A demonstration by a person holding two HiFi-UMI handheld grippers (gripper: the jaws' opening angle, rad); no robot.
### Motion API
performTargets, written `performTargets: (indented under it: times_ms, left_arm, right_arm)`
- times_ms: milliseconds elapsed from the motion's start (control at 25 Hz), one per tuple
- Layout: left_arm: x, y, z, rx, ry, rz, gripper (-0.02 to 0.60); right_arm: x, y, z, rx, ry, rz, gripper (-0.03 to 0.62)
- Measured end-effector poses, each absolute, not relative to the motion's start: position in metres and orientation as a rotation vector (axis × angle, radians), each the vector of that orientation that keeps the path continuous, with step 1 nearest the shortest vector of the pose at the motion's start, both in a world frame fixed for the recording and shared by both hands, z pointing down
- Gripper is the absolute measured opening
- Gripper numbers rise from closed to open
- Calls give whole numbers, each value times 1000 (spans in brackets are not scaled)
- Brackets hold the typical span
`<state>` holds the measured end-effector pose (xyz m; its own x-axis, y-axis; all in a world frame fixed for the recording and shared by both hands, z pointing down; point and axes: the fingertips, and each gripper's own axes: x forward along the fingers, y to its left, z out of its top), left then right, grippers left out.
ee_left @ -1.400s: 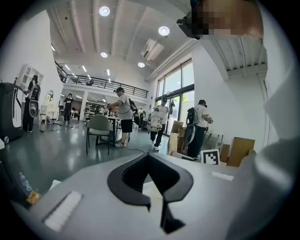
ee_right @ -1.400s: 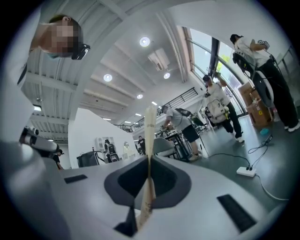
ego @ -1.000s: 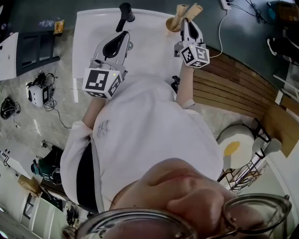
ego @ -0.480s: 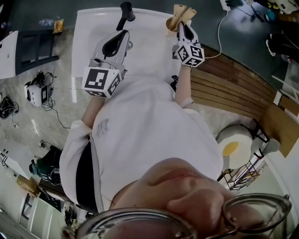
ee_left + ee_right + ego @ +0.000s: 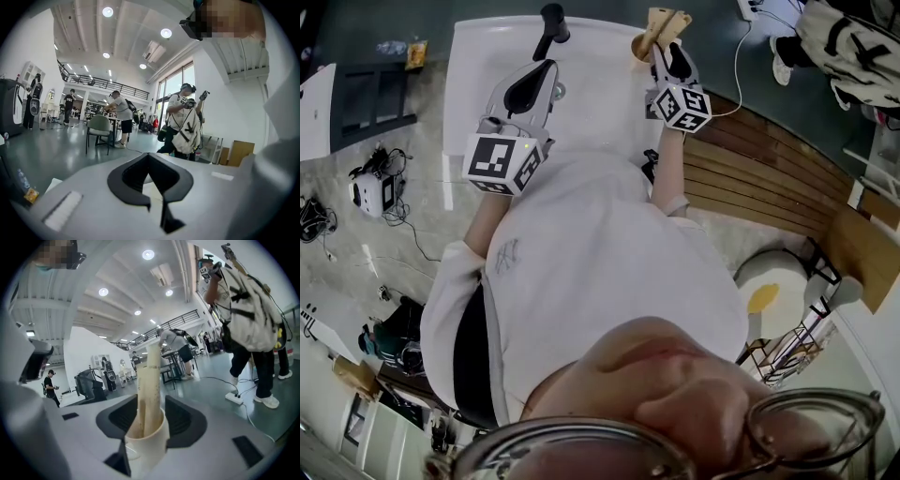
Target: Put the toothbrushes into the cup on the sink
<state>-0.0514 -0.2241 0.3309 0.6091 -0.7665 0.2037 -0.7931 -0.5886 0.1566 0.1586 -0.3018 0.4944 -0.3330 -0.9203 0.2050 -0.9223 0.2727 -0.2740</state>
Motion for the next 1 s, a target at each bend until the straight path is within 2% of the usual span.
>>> performTargets:
  times_ms: [400,440,520,640,1000]
  left_arm:
    - [-49,-211,321,2642,-1256,126,6]
    - [-49,-209,319,2647,-1252,120,6]
    - [-49,-203,317,2655,-1243,112,6]
    - [-49,-194,317,2656,-1233,102,6]
    - [-63,-155,311,2632,-1257,58,6]
  right_arm:
    - [167,-282,439,1853,-2561,418,165]
    - [167,-278,431,1854,-2569,398,159]
    - [168,-268,416,1849,-2580,383,85]
    - [170,-252,398,1810,-2585,392,36]
    - [159,-172,310,1765,-2565,213,11]
